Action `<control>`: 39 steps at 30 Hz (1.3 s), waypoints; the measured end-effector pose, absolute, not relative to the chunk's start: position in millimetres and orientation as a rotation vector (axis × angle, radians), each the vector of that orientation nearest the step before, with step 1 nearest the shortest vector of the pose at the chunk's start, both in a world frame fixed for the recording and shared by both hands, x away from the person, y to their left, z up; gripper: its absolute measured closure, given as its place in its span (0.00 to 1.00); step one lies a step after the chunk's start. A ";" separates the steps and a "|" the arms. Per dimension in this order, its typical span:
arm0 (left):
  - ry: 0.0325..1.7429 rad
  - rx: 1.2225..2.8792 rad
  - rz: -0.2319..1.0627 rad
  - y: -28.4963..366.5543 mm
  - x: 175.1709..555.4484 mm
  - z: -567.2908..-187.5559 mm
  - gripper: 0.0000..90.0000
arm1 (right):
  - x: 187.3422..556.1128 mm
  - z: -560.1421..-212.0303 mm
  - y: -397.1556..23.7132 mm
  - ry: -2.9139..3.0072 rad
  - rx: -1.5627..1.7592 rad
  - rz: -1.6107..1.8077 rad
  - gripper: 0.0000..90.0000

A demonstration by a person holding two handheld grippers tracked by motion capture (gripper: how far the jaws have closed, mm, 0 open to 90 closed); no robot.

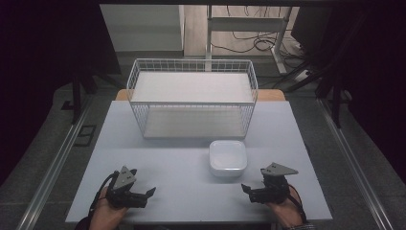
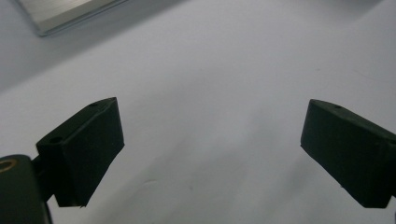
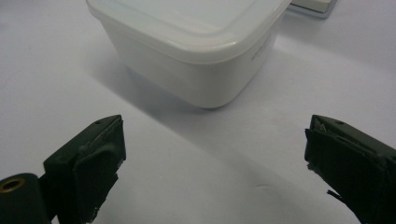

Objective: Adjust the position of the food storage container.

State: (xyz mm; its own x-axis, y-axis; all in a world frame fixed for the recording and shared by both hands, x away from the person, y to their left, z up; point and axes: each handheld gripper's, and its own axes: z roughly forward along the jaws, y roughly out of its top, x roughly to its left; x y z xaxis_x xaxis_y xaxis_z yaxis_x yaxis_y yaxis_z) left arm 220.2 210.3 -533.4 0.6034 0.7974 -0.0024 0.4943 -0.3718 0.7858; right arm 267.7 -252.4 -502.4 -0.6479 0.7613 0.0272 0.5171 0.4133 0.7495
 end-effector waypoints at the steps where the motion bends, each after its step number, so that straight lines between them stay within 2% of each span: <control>1: 1.019 2.045 0.492 210.3 220.2 -533.4 0.06 | 267.7 -502.4 -252.4 2.355 1.106 1.081 0.06; 5: 1.025 2.027 0.488 211.3 221.5 -533.8 0.05 | 269.1 -504.5 -252.4 2.364 1.099 1.096 0.04; 10: 1.035 2.019 0.423 210.7 223.5 -536.1 0.04 | 270.2 -506.9 -251.5 2.368 1.085 1.096 0.03; 21: 1.027 1.974 0.430 212.4 223.9 -535.0 0.03 | 271.6 -508.2 -249.8 2.357 1.082 1.085 0.03; 31: 0.991 2.019 0.483 209.1 223.6 -535.8 0.02 | 276.1 -500.7 -252.0 2.302 1.138 1.077 0.00; 33: 0.990 2.020 0.486 208.7 223.5 -535.7 0.01 | 277.7 -499.4 -253.1 2.308 1.149 1.075 0.02; 35: 0.989 2.023 0.485 208.2 223.6 -535.8 0.01 | 280.0 -496.7 -255.6 2.305 1.169 1.084 0.09; 36: 0.988 2.025 0.483 207.7 223.6 -536.1 0.01 | 282.4 -494.0 -258.1 2.303 1.182 1.102 0.19; 37: 0.988 2.025 0.483 207.7 223.6 -536.1 0.01 | 282.4 -494.0 -258.1 2.303 1.182 1.102 0.19; 39: 0.989 2.033 0.484 207.2 223.9 -536.6 0.01 | 285.2 -491.2 -260.6 2.293 1.181 1.096 0.31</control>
State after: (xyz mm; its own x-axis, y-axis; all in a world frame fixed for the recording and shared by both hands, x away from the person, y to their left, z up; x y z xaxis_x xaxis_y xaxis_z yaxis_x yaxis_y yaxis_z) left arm 223.9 207.2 -536.6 0.6203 0.7844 -0.0075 0.4756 -0.3684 0.7988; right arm 285.2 -260.6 -491.2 -0.5981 0.7999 0.0481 0.5399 0.3578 0.7619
